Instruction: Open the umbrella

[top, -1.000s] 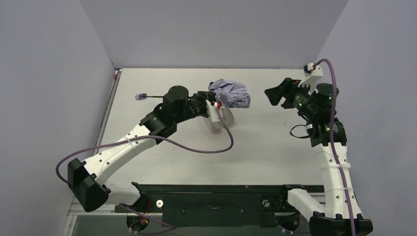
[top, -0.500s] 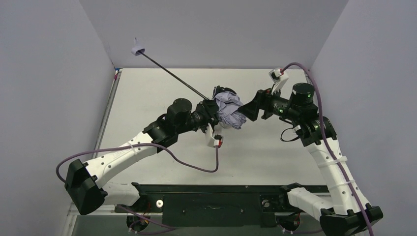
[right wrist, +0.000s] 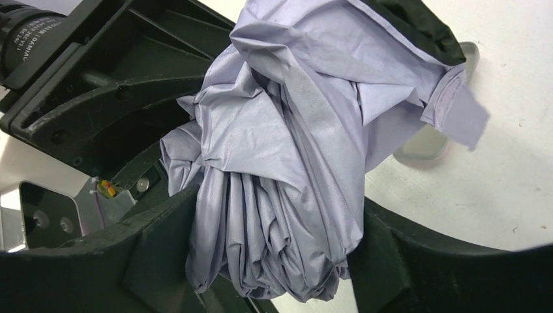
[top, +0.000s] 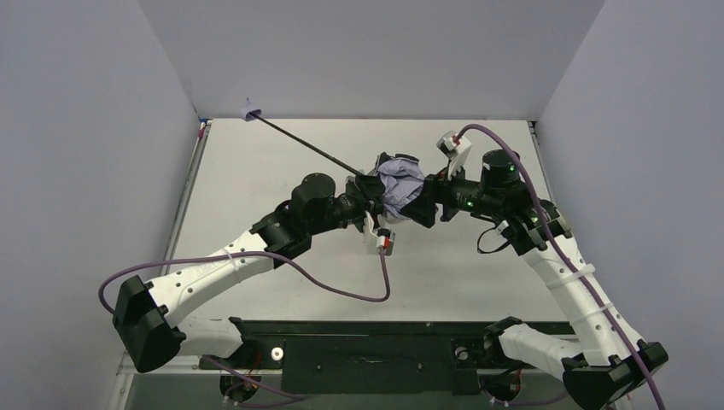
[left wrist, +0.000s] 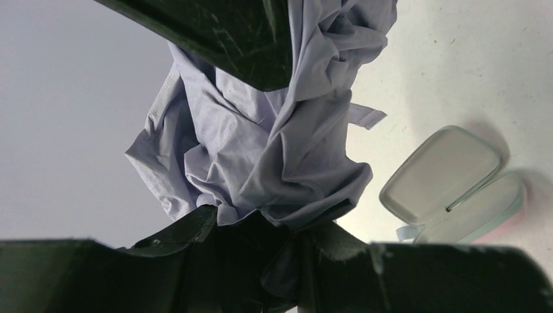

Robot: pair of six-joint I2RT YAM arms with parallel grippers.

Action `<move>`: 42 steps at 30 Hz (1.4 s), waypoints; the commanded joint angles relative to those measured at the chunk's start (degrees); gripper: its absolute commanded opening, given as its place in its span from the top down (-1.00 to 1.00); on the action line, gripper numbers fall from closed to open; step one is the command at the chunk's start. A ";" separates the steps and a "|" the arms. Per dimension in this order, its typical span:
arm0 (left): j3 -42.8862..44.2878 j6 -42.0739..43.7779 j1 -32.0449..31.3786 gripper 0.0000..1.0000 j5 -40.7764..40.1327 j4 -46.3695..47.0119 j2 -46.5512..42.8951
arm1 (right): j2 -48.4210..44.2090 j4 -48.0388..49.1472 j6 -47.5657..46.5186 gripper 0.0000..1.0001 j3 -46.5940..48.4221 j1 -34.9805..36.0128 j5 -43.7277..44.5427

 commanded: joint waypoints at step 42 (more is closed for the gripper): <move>11.05 -14.07 15.12 -0.59 18.63 -40.82 2.28 | 1.76 -8.23 -5.28 1.00 6.97 -13.60 -26.85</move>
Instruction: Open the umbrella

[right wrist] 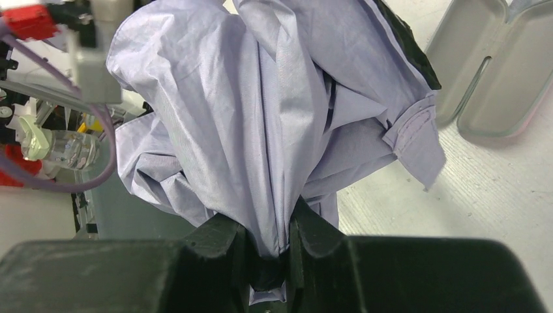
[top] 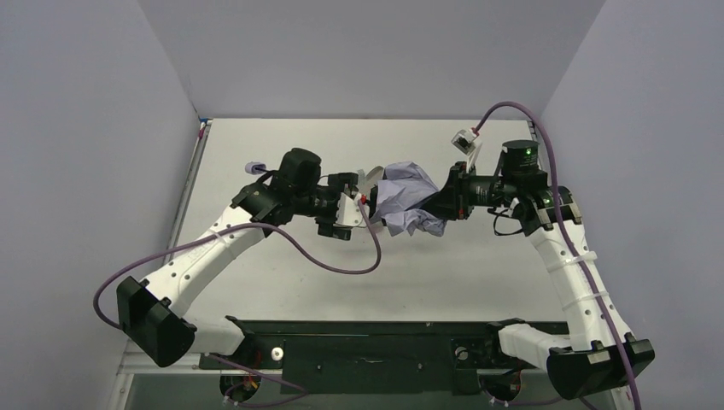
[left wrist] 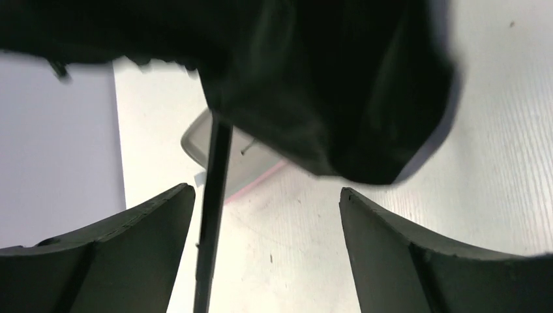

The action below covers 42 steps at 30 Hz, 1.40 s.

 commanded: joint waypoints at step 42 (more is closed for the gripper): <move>18.30 -90.93 15.82 1.00 -12.39 50.68 14.04 | -4.46 22.20 21.41 -0.60 0.23 -15.08 10.19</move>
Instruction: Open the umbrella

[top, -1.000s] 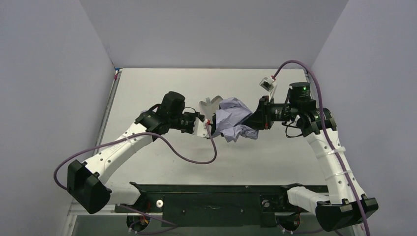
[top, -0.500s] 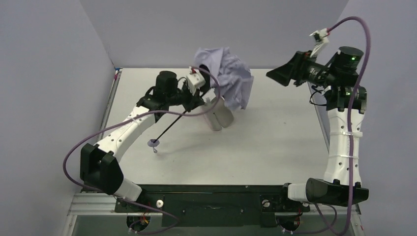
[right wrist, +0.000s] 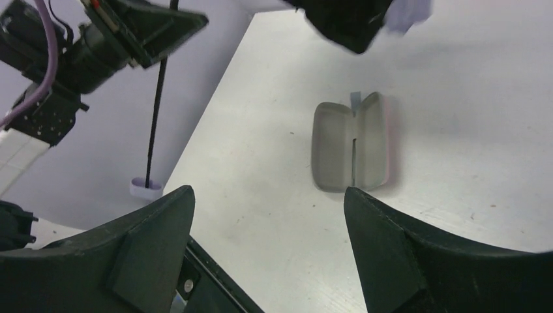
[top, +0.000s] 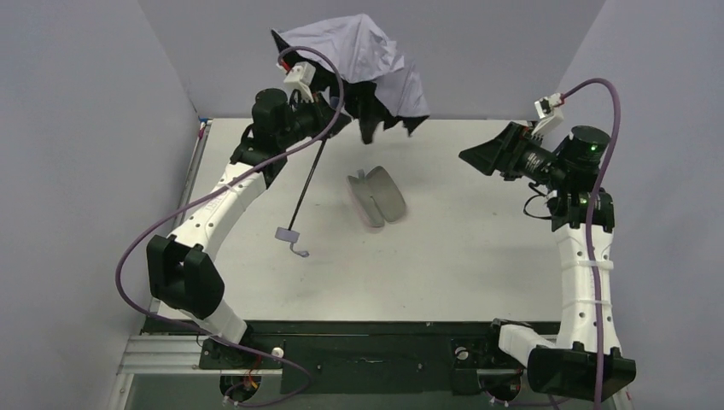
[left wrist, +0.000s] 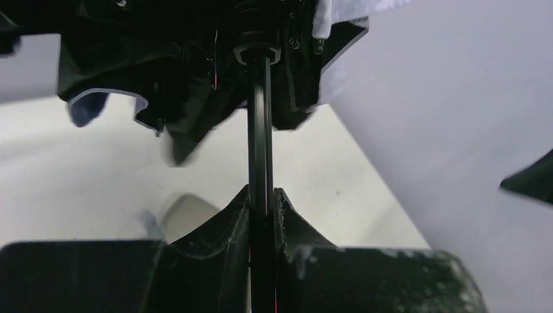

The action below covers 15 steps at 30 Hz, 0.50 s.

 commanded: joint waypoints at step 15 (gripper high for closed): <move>6.85 -6.78 -10.85 1.00 -18.40 27.49 -3.31 | 4.02 34.40 11.09 -0.65 -5.00 40.13 27.63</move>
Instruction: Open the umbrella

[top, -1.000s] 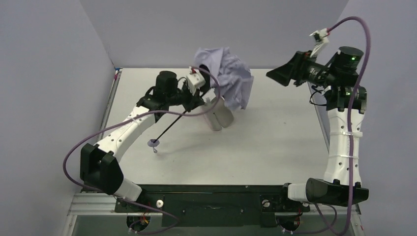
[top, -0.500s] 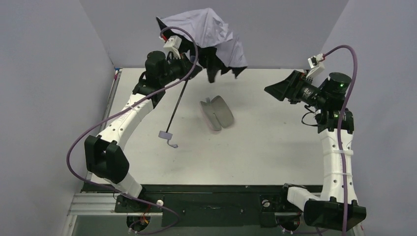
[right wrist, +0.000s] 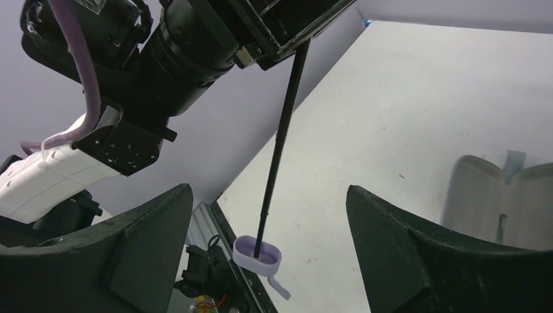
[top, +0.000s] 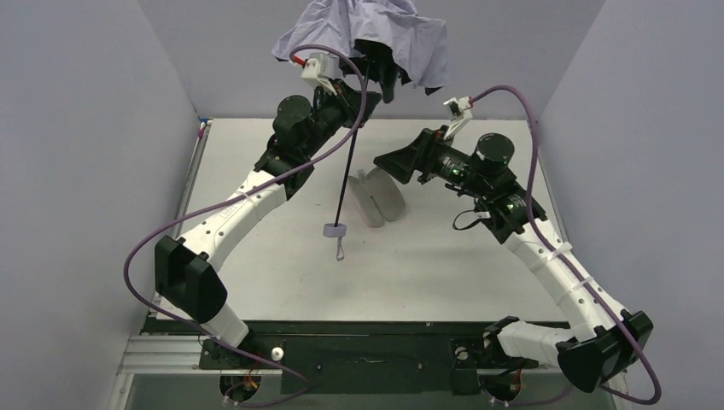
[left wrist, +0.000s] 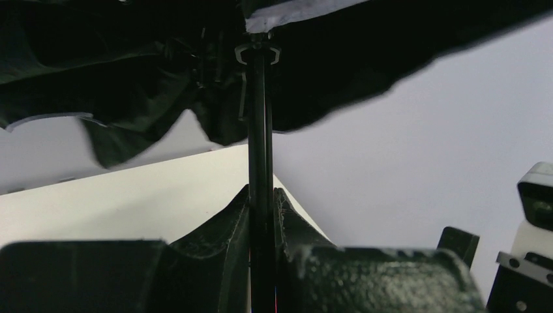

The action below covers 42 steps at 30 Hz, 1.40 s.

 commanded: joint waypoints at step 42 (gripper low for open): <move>3.90 -19.76 -0.10 1.00 -1.28 12.43 -6.06 | 20.50 6.35 -20.99 0.39 15.97 11.40 26.84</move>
